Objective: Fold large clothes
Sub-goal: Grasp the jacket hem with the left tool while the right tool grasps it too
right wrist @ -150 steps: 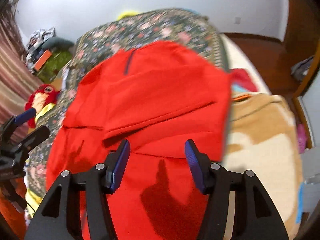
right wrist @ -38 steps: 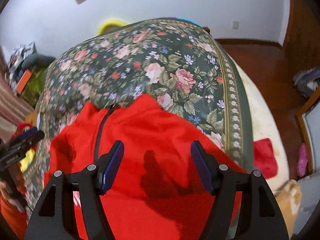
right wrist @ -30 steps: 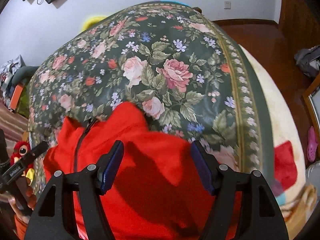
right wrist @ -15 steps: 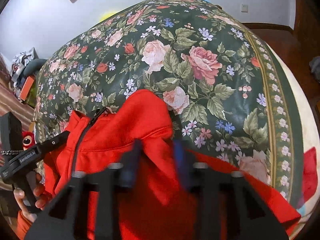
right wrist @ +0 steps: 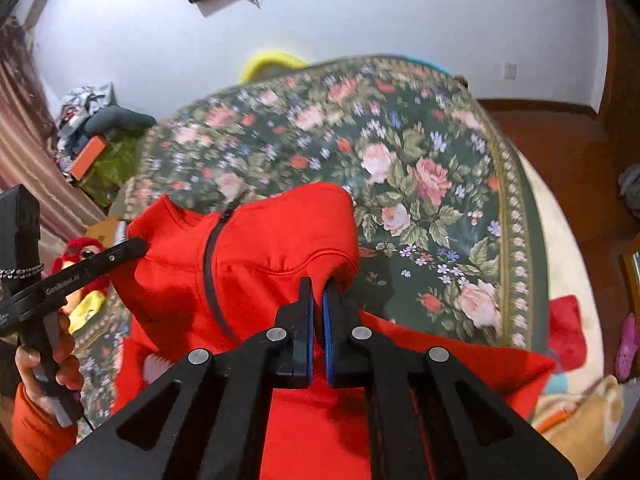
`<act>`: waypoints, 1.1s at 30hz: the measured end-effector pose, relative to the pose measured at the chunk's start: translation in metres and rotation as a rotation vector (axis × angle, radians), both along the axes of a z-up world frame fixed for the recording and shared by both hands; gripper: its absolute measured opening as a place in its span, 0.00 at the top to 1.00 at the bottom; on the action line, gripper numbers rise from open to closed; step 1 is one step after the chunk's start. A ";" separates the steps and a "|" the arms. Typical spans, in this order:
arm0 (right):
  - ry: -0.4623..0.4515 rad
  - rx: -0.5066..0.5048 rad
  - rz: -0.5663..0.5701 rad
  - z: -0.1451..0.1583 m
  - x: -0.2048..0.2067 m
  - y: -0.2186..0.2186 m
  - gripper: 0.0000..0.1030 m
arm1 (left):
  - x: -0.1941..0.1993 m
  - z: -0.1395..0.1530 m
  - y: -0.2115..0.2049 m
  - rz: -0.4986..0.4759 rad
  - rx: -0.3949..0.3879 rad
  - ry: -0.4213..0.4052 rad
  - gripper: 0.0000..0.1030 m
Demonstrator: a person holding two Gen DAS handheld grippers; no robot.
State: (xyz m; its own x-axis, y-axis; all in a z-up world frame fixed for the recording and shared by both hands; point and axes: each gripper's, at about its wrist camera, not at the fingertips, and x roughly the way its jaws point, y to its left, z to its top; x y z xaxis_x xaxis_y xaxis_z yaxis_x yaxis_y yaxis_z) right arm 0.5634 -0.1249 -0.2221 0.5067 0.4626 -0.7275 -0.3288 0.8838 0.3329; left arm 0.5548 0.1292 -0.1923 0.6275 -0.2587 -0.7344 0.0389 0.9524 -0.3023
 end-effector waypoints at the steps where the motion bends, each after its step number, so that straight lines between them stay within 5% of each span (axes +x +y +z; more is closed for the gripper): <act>1: -0.002 0.008 0.005 0.004 -0.007 -0.001 0.97 | -0.010 0.006 -0.001 -0.010 0.000 -0.009 0.93; 6: -0.008 0.004 0.038 0.018 -0.054 -0.008 0.97 | -0.069 0.026 -0.010 -0.069 0.039 -0.033 0.93; 13: 0.046 -0.027 0.079 -0.004 -0.113 -0.017 0.97 | -0.140 0.011 -0.027 -0.123 0.100 -0.015 0.93; 26: 0.189 -0.072 0.100 -0.072 -0.178 -0.031 0.97 | -0.232 -0.073 -0.044 -0.174 0.182 0.111 0.93; 33: 0.174 -0.120 0.083 -0.077 -0.198 -0.037 0.97 | -0.262 -0.097 -0.038 -0.192 0.213 0.168 0.93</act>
State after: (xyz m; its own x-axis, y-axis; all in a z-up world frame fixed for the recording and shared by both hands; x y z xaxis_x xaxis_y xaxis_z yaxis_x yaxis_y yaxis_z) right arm 0.3658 -0.1620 -0.2995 0.3323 0.4021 -0.8532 -0.3488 0.8928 0.2849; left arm 0.2924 0.0912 -0.2897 0.4482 -0.1895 -0.8736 0.1901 0.9751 -0.1140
